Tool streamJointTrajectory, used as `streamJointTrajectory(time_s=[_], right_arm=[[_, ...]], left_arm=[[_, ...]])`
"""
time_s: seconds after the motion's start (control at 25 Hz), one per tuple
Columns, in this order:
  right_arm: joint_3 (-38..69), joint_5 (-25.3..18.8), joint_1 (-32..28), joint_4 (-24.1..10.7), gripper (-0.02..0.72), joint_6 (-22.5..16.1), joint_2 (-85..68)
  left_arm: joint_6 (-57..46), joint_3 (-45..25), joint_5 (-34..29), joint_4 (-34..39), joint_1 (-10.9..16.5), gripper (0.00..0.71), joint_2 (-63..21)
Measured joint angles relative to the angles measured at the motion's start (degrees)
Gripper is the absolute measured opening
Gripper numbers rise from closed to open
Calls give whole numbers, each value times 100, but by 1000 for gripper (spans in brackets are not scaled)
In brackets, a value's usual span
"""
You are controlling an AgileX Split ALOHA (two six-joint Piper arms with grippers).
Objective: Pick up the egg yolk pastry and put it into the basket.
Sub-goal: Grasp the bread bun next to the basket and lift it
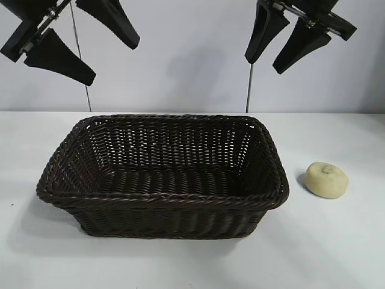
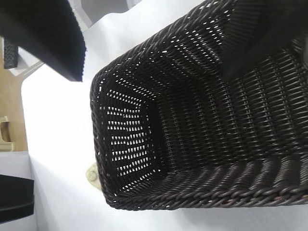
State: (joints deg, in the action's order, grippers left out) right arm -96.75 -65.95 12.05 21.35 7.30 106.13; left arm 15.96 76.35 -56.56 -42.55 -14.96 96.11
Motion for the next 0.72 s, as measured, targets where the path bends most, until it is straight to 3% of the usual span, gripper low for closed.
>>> streamJointTrajectory(time_s=[0.48, 0.72], right_arm=[[0, 57, 0, -4, 381, 0, 0], [0, -16, -88, -585, 381, -157, 0]], left_arm=[[0, 0, 31, 64, 0, 567, 0], [0, 0, 38, 70, 0, 567, 0]])
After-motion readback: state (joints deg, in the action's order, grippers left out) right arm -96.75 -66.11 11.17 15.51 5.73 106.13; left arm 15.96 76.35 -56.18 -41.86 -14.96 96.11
